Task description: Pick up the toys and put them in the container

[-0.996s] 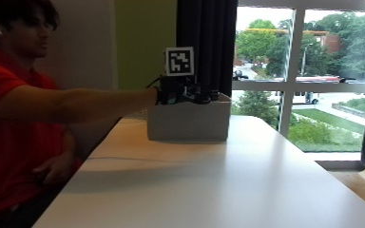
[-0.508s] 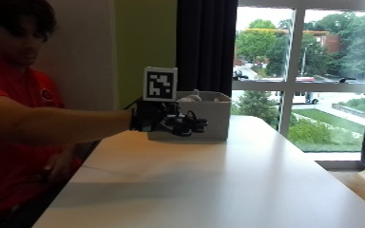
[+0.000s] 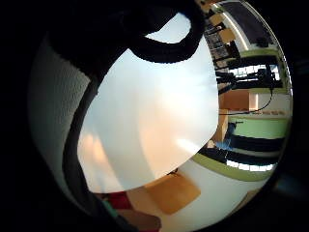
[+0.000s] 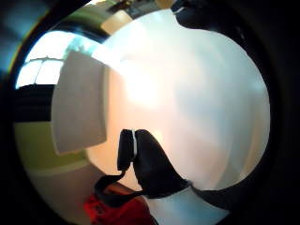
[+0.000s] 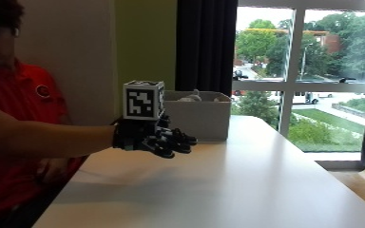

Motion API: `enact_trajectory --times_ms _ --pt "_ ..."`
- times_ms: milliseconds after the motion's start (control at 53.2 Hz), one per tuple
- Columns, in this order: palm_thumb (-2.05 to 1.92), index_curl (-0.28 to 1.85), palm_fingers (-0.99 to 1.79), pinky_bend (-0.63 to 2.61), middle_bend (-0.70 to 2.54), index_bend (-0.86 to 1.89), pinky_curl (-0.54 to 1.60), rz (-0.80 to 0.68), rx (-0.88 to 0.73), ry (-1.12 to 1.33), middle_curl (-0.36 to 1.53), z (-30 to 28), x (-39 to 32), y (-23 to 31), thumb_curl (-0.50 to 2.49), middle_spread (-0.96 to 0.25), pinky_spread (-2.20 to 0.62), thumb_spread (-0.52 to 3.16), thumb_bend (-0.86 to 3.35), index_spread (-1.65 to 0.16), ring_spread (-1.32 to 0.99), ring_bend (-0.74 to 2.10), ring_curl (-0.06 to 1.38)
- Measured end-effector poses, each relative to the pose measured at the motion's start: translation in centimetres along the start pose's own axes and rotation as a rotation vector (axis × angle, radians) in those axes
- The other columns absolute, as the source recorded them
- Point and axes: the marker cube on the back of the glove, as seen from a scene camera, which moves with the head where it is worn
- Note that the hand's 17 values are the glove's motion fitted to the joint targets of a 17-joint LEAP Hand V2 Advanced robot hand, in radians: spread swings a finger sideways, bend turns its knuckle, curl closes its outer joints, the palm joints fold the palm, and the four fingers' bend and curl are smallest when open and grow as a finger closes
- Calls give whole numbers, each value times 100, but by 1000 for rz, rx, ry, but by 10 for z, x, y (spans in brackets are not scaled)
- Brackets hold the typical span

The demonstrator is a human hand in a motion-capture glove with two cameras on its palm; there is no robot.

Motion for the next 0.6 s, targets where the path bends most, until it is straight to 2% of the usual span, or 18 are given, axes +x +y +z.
enact_trajectory --times_ms 301,602 --pt "-8 41 -2 70 16 23 30 -89 75 -35 29 -21 -33 -3 20 -11 9 105 -7 -43 -1 19 25" --pt "-7 42 3 69 17 27 31 -44 107 -78 29 -32 -33 -9 20 -12 9 107 -6 -44 -3 22 27"
